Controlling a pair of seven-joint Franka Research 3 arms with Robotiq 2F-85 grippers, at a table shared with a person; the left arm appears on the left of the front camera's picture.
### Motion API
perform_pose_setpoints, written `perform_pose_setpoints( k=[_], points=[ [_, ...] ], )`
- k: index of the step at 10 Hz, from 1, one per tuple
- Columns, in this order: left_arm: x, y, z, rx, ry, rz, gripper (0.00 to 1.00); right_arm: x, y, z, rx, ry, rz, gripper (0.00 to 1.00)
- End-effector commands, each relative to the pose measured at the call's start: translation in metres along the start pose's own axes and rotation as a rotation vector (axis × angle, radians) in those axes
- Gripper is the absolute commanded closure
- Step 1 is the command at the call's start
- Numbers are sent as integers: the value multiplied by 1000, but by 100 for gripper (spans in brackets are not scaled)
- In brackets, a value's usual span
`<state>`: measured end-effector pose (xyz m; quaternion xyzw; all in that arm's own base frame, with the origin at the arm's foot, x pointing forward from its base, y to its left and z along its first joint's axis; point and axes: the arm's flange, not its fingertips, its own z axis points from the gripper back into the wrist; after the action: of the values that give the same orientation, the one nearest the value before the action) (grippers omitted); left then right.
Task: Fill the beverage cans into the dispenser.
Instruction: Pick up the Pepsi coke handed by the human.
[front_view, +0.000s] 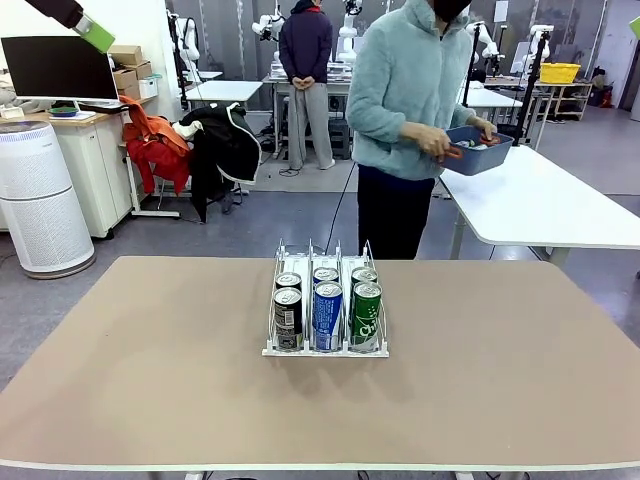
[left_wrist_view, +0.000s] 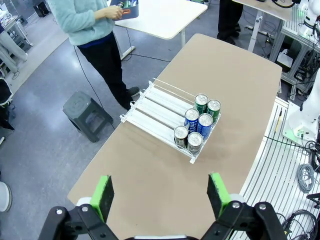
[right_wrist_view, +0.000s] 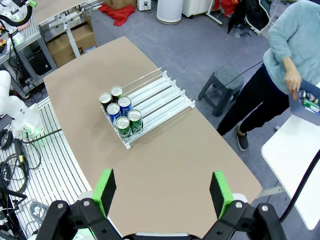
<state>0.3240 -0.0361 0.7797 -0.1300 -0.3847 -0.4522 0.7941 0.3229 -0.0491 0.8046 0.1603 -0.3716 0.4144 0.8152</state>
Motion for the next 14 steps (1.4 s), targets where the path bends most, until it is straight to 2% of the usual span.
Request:
perform_pose_setpoints(
  k=[1,14],
  points=[
    [0,0,0,2,2,-2,0,0,1,0,1,2,1,0],
    [0,0,0,2,2,-2,0,0,1,0,1,2,1,0]
  ],
)
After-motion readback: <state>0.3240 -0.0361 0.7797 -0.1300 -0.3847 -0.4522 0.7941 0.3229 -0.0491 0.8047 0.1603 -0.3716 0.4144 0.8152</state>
